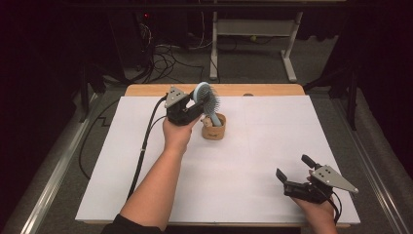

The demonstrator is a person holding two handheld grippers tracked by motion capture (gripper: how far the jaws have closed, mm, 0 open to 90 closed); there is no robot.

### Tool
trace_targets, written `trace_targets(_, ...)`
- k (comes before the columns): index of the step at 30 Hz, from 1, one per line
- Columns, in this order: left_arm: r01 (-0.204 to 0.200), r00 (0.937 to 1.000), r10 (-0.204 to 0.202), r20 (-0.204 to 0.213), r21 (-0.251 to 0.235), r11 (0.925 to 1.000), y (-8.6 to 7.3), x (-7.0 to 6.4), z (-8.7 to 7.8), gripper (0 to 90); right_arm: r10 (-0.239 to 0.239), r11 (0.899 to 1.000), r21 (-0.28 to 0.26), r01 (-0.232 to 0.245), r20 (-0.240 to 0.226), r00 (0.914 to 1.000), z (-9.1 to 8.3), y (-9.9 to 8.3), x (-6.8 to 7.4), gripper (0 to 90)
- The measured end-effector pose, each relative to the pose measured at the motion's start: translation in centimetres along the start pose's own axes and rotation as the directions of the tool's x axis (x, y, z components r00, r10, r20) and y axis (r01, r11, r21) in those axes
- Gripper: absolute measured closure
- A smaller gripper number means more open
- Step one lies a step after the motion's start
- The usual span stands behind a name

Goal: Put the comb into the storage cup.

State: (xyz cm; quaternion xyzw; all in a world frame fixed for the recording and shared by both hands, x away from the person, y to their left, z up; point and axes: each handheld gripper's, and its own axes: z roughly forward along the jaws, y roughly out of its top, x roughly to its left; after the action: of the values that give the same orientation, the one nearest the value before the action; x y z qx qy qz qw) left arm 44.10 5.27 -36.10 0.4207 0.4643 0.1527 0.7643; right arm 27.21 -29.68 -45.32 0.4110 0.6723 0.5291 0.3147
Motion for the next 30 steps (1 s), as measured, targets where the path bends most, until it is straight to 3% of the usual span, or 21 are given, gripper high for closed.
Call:
trace_targets(9,-0.009,1.0,0.009,0.0,0.0,1.0,0.0,0.1,0.0,55.5,-0.002,1.0,0.002,0.002,0.0,1.0,0.1,0.0,0.0,0.0)
trace_targets(26,-0.005,0.9993,0.006,-0.037,0.024,0.9997,0.7,1.7,-0.1,47.7,0.003,1.0,0.013,-0.003,0.013,0.9999,0.2,-0.1,-0.1,0.0)
trace_targets(30,-0.022,0.9989,0.024,-0.04,0.034,0.9992,0.8,2.0,-0.2,44.9,-0.003,1.0,0.015,0.002,0.013,0.9999,0.2,-0.1,0.0,0.0)
